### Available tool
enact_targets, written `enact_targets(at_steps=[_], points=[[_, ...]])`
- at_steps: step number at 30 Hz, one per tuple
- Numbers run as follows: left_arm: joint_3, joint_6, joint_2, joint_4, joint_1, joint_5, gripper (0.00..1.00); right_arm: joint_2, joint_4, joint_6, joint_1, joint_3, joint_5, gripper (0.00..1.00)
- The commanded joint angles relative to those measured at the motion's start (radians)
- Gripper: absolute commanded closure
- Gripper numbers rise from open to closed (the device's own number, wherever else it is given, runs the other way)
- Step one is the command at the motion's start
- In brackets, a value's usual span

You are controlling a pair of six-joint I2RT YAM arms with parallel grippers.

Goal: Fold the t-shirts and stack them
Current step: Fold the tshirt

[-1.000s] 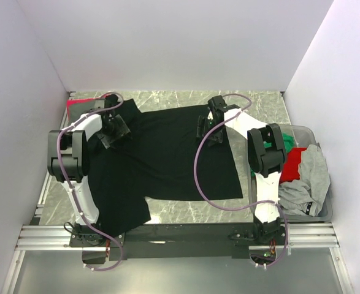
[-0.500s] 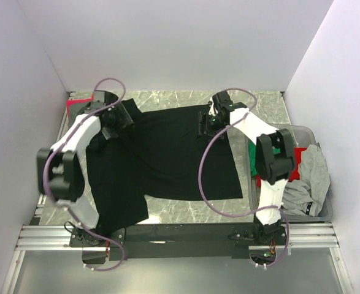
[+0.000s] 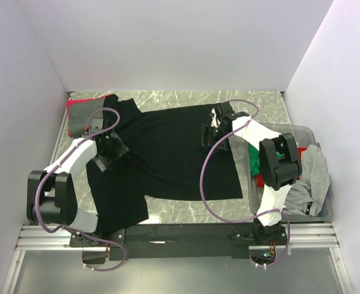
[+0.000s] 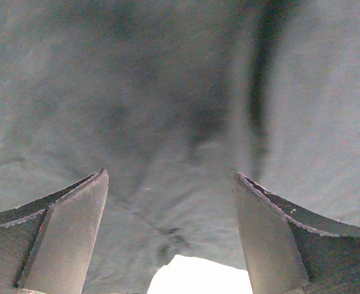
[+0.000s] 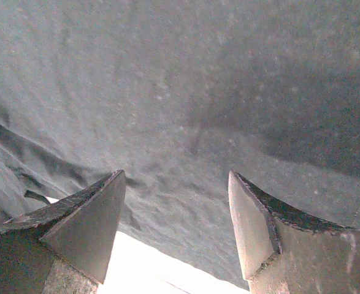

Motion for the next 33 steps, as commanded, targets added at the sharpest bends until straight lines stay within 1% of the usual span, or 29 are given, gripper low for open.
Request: enact_targets(at_steps=[1, 4, 7, 11, 14, 19, 25, 33], points=[[-0.052, -0.048, -0.018, 0.010, 0.012, -0.053, 0.12, -0.036, 0.024, -0.012, 0.006, -0.024, 0.001, 0.26], [-0.085, -0.044, 0.010, 0.063, 0.025, -0.047, 0.12, -0.022, 0.038, -0.007, 0.004, -0.042, 0.004, 0.26], [-0.073, -0.024, 0.071, 0.089, 0.045, -0.053, 0.12, 0.007, 0.033, -0.003, -0.003, -0.033, 0.016, 0.26], [-0.045, 0.002, 0.174, 0.123, 0.081, -0.065, 0.12, 0.041, 0.036, 0.003, -0.022, -0.010, 0.033, 0.26], [-0.020, 0.030, 0.215, 0.141, 0.084, -0.058, 0.12, 0.073, 0.038, 0.014, -0.046, 0.004, 0.032, 0.26], [0.042, 0.091, 0.281, 0.169, 0.084, -0.047, 0.12, 0.114, 0.033, 0.030, -0.068, 0.041, 0.072, 0.26], [0.153, 0.134, 0.398, 0.163, 0.085, -0.035, 0.12, 0.194, -0.001, 0.043, -0.080, 0.134, 0.104, 0.26], [0.299, 0.186, 0.514, 0.135, 0.090, -0.036, 0.12, 0.323, -0.059, 0.059, -0.092, 0.333, 0.131, 0.26]])
